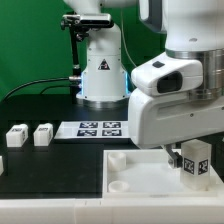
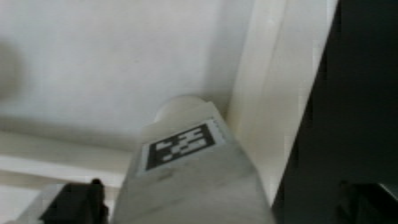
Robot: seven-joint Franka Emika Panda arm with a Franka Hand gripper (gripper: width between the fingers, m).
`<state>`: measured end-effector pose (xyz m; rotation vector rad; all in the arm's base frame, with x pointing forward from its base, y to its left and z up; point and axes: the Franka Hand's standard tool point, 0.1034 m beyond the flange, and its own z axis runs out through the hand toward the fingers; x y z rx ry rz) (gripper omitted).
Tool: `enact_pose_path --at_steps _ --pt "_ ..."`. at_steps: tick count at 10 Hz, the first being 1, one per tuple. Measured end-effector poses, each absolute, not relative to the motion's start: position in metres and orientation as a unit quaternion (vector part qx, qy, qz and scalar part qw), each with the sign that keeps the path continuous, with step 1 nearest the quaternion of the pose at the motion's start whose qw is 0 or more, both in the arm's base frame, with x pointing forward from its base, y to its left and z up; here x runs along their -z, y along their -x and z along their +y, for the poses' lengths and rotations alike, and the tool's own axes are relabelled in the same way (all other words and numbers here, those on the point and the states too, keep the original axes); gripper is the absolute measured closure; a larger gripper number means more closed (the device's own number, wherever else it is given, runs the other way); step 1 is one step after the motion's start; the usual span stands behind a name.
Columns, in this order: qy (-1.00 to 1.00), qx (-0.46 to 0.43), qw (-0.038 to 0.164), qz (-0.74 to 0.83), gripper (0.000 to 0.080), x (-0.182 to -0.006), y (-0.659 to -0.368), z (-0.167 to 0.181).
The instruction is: Assemble one leg
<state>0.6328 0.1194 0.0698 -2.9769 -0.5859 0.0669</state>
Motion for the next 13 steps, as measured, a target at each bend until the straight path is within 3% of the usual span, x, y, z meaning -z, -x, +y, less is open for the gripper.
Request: enact_pose_path --at_steps 3,5,6,7,9,13 --pt "0.977 -0.021 0.054 -0.207 0.015 -0.0692 -0.633 0.118" --pt "0.977 -0.021 0.054 -0.206 0.0407 -0.0688 -0.6329 0.1178" --pt "0.977 -0.021 0.054 -0.206 0.0407 -0.0687 -0.6329 0.1175" --pt "0.979 -0.022 0.054 -0.193 0.0508 -0.0686 -0.633 0.1173" --pt "0.986 -0.023 0.054 -0.155 0.0506 -0.0687 -0.6335 0.1174" --pt "0.988 -0.035 0.039 0.147 0.0506 -0.0678 -0.6337 0.1182"
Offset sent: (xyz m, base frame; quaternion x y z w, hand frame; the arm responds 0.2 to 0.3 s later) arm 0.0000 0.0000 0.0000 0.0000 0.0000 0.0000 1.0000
